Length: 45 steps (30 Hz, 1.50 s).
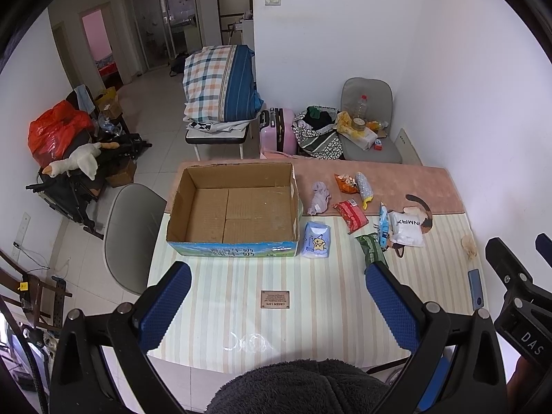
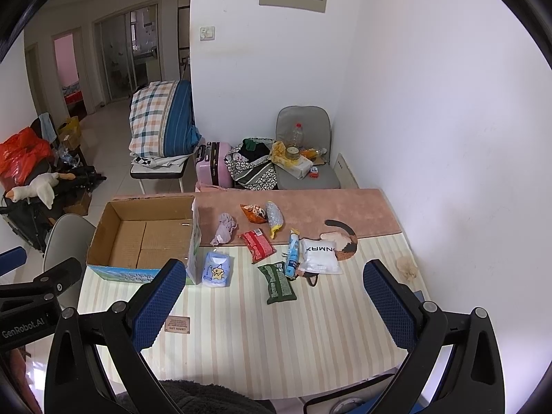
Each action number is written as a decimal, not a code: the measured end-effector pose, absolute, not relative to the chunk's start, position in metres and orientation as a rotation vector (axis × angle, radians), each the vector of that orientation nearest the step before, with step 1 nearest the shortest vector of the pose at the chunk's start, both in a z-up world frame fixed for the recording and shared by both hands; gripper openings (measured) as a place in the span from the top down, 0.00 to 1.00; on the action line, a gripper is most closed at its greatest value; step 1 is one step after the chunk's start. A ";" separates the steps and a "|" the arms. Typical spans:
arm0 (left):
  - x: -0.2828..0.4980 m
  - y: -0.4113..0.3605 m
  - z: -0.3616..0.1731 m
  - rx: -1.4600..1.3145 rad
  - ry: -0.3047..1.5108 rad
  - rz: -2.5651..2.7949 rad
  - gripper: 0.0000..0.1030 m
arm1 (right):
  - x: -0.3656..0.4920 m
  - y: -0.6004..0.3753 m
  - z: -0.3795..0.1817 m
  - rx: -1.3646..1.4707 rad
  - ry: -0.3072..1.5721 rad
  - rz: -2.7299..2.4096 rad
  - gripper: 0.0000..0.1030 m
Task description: Organize soft objects
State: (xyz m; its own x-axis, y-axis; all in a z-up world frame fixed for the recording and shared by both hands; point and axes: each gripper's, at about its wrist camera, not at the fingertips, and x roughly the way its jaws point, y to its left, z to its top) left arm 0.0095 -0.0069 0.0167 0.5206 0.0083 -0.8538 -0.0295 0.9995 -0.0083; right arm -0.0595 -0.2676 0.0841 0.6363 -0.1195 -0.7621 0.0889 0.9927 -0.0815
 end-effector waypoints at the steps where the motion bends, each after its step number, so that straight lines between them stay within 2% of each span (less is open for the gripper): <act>1: 0.007 -0.006 0.016 -0.023 1.022 0.021 0.00 | -0.059 -0.267 0.084 -0.040 0.872 -0.120 0.00; 19: 0.009 -0.006 0.018 -0.022 1.016 0.021 0.00 | -0.060 -0.269 0.089 -0.021 0.863 -0.112 0.00; 26: 0.038 -0.010 0.006 -0.042 1.003 0.019 0.00 | -0.036 -0.307 0.048 0.135 0.942 -0.122 0.00; 32: 0.127 -0.045 -0.064 -0.006 1.166 -0.041 0.00 | 0.023 -0.373 -0.031 0.238 1.078 -0.191 0.00; 38: 0.231 -0.114 -0.182 0.148 1.480 -0.192 0.00 | 0.096 -0.444 -0.136 0.271 1.258 -0.239 0.00; 45: 0.289 -0.171 -0.319 0.403 1.749 -0.257 0.00 | 0.178 -0.489 -0.256 0.219 1.454 -0.223 0.00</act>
